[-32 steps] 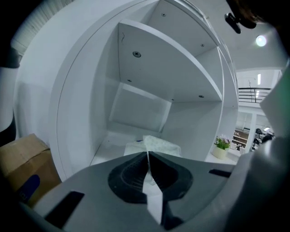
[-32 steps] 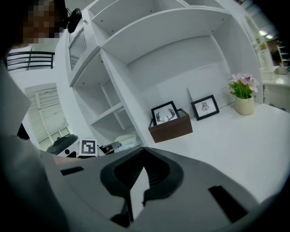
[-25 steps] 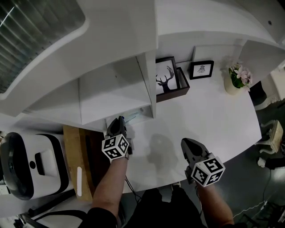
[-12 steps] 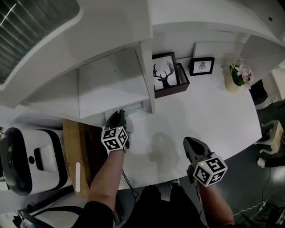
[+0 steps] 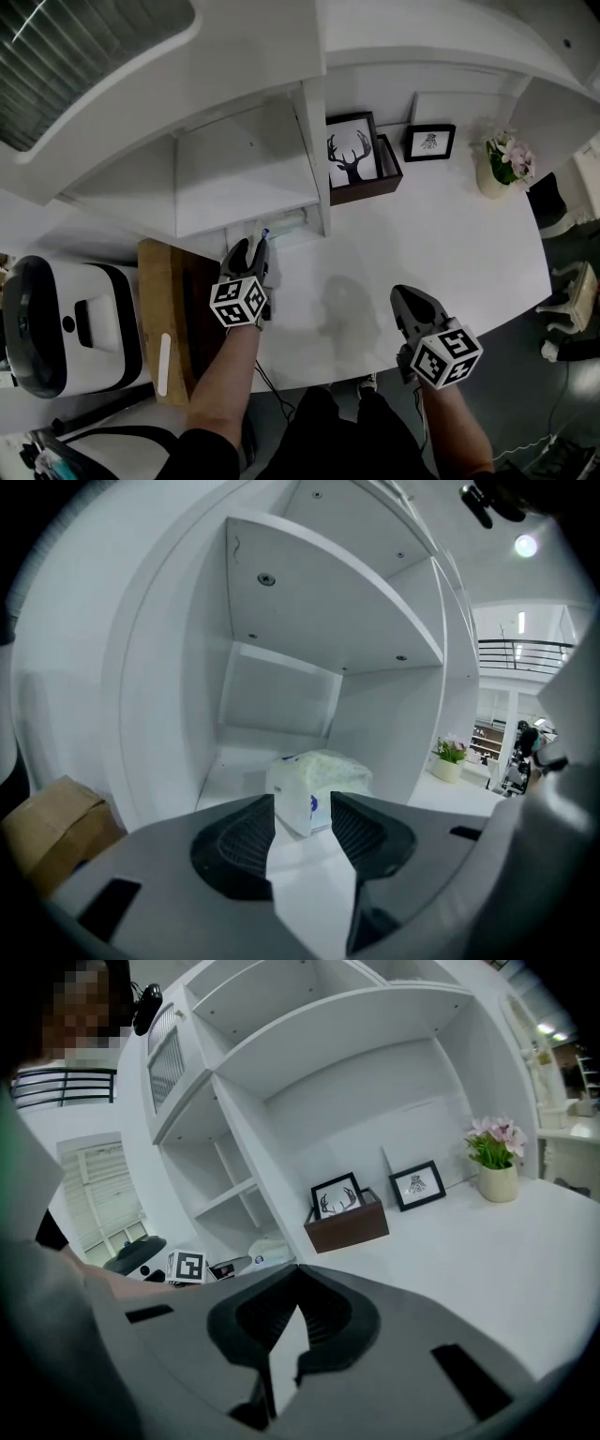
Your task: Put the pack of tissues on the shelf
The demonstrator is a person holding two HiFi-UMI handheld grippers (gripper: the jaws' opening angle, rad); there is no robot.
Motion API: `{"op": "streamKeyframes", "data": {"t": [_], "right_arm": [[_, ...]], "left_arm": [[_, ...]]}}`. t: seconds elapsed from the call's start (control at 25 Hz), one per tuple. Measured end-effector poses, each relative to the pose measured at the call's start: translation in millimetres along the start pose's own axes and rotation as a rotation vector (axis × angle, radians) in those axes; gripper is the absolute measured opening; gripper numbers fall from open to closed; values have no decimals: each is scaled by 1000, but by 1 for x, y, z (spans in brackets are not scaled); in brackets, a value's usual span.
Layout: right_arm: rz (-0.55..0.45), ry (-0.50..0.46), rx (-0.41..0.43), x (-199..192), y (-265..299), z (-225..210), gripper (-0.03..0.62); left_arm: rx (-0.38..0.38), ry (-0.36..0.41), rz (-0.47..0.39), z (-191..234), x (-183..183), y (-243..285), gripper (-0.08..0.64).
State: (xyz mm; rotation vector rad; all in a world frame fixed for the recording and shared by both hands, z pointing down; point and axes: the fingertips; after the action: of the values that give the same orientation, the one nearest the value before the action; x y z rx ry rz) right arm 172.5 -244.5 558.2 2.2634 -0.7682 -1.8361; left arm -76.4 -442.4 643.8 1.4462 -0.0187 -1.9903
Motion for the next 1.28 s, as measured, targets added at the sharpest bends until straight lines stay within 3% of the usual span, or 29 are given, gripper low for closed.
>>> {"op": "streamKeyframes", "data": {"t": [0.4,0.48,0.64,1.0,1.28], "right_arm": [[-22,-44,94,21,2,20,4],[-24,-59,114,25,-1,25,3],[-30,-90,150,34,-9,30,5],[-50,-142,261,45,-28,52,5],[-48,-177,357,40,-48,73,5]], "left_arm": [[-23,-10,-81,-30,17,-64,165],[-34,-4,-99,-42,21,-82,135],[-30,30,-129,-60,30,-117,8],[19,-22,-164,-93,36,-193,5],[-27,-60,-112,-138,-2,-222,5]]}}
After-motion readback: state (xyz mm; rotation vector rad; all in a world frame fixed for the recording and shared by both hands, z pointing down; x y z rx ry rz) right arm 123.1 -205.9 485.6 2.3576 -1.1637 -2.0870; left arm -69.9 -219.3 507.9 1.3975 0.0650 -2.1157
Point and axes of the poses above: the fingertips, and each gripper's own axes: y forward along the fingers, z to its left, x out of its top, and after that the axes turned 11 degrees about -y, right-handed
